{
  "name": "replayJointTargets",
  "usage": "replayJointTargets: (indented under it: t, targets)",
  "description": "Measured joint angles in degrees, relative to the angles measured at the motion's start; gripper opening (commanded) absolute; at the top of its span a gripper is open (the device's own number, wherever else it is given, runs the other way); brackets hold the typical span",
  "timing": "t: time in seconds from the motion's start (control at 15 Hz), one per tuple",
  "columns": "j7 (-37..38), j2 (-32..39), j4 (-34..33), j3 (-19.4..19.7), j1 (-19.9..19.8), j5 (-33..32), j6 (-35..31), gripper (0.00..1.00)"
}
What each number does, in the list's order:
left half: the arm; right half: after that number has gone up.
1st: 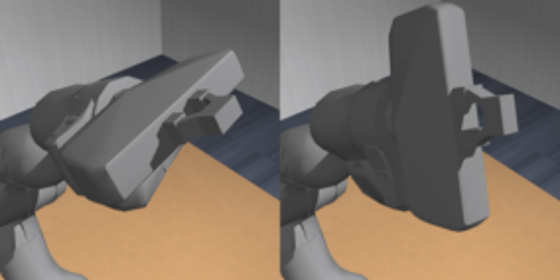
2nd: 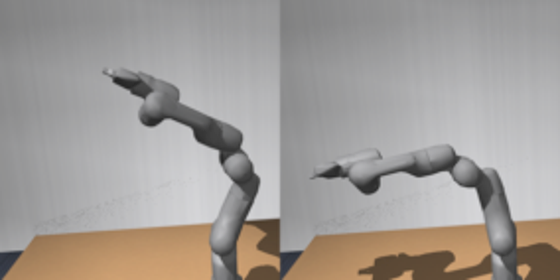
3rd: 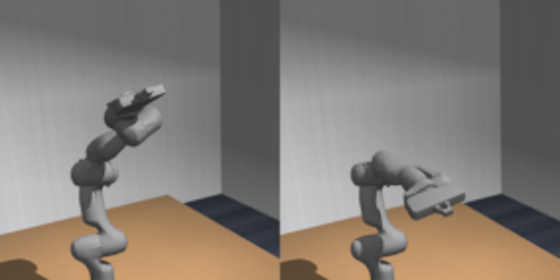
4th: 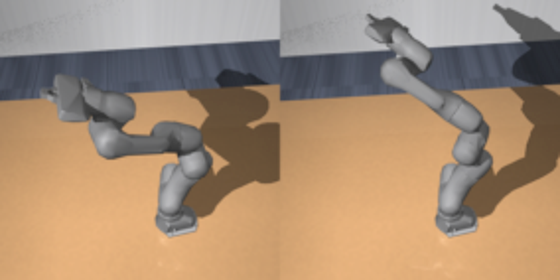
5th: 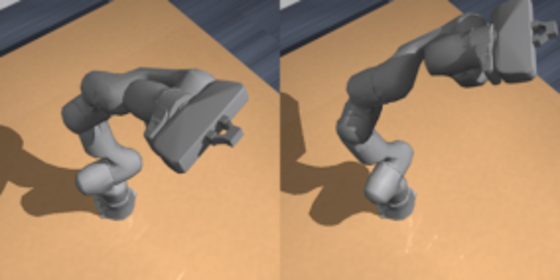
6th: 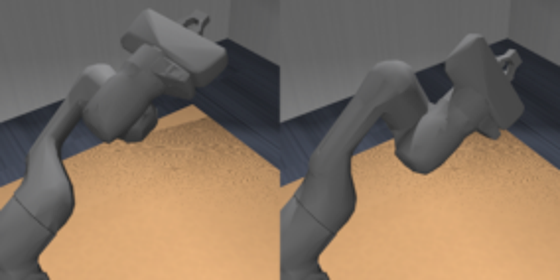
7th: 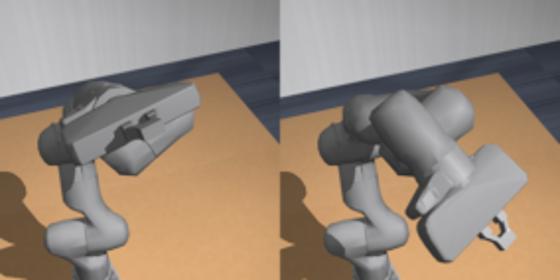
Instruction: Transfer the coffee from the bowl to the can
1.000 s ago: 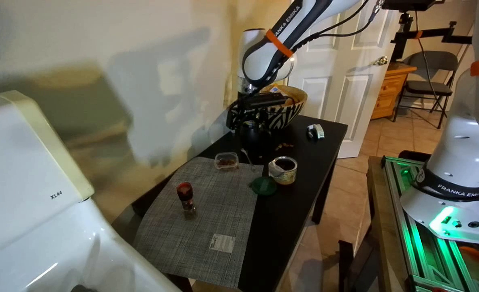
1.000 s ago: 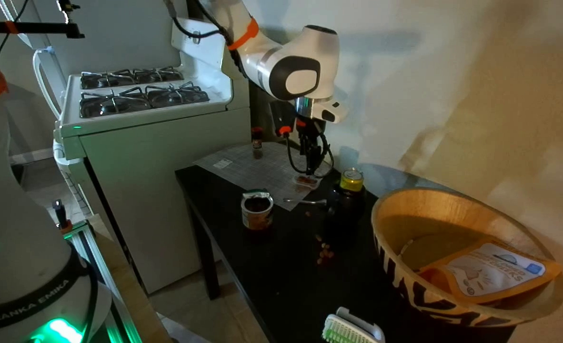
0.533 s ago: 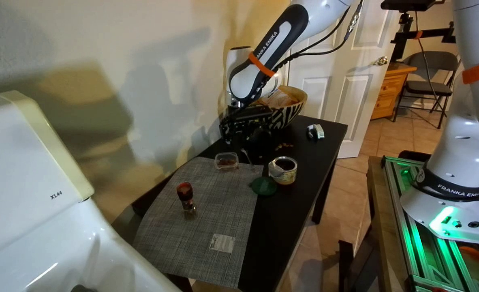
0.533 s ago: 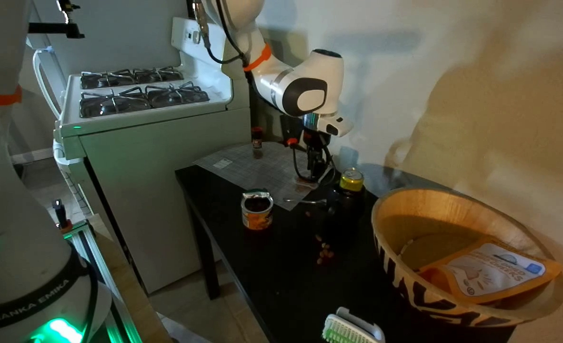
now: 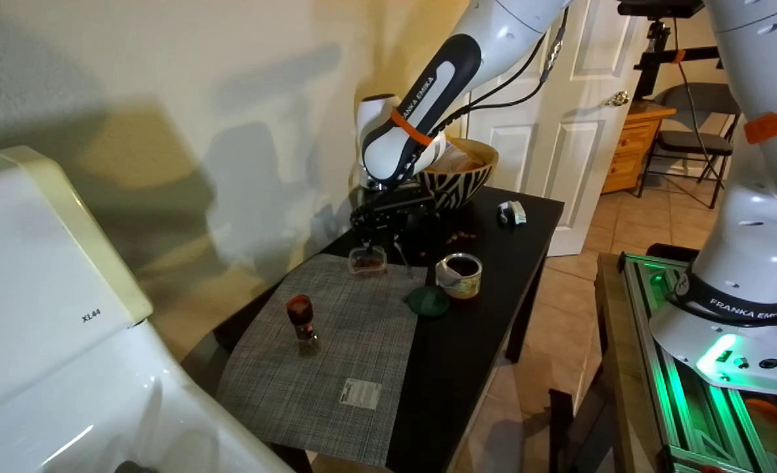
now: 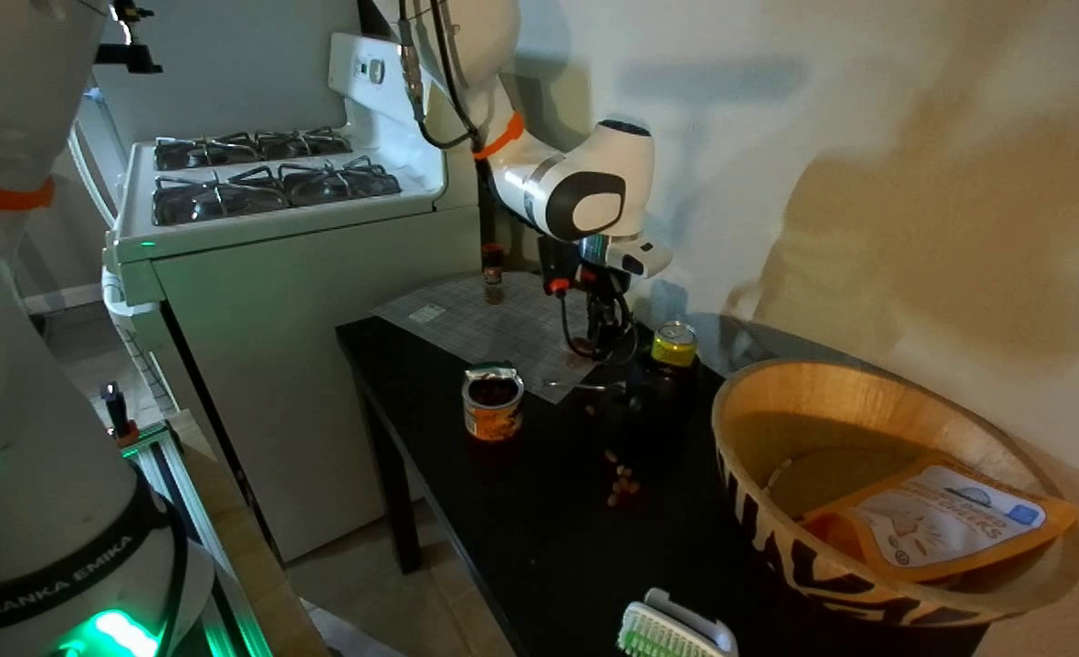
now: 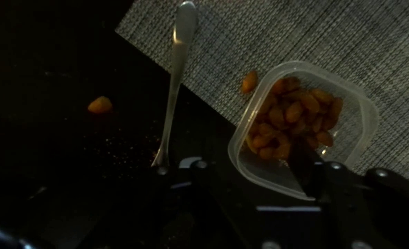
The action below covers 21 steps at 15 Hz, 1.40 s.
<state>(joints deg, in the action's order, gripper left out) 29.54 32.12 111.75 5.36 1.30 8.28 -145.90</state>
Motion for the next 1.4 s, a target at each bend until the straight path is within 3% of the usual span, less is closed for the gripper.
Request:
replayJointTargets:
  t: [0.2,0.33,0.4,0.47,0.6,1.07,1.4]
  targets:
    - [0.8,1.4,-1.1,0.6,0.8,0.0,0.0,0.51]
    - [1.0,2.3,-1.7,0.9,1.2,0.0,0.0,0.44]
    - [1.2,2.7,-1.9,1.1,1.4,0.0,0.0,0.37]
    - [1.4,3.2,-2.2,1.3,1.5,0.0,0.0,0.20]
    - [1.8,3.9,-2.6,1.7,1.7,0.0,0.0,0.04]
    - [2.0,1.3,-2.3,3.3,3.7,-2.2,0.1,0.04]
    - [1.6,-10.0,5.9,3.4,5.7,-5.5,0.2,0.04]
